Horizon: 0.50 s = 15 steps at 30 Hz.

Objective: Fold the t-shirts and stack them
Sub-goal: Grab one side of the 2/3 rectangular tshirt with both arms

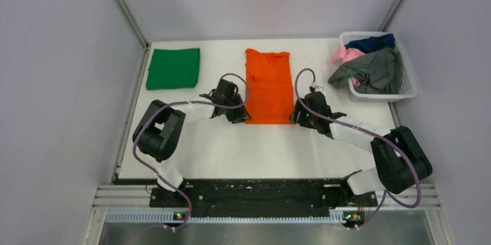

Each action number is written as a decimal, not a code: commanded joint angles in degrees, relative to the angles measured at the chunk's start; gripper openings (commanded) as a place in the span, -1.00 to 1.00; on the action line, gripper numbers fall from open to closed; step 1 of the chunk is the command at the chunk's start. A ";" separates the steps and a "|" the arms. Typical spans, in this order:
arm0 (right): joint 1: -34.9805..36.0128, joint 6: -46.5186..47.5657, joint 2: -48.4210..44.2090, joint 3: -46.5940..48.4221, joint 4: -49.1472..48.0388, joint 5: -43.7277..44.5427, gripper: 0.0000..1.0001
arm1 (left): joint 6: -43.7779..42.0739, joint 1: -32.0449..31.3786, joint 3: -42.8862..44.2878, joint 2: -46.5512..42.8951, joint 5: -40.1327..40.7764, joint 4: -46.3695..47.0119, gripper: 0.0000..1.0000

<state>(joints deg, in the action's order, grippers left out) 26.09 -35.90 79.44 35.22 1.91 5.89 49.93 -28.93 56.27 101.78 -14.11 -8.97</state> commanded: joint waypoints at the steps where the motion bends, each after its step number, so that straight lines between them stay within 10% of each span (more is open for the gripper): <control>1: -0.36 -2.24 1.91 -0.70 -4.22 -1.71 0.17 | 0.26 -0.39 -1.25 0.18 0.36 0.16 -0.37; 10: -0.45 -2.45 3.10 -2.54 -5.64 -6.37 -0.31 | 0.30 -0.49 -1.95 0.11 0.49 -0.70 -0.79; 15: -0.42 -1.51 2.60 -4.44 -7.76 -12.87 -1.00 | -0.63 -0.51 -2.44 -0.89 -0.35 -1.56 -1.00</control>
<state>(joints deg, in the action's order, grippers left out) 26.06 -37.93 82.32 32.34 -3.11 -1.06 50.68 -29.06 55.16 101.80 -14.26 -9.02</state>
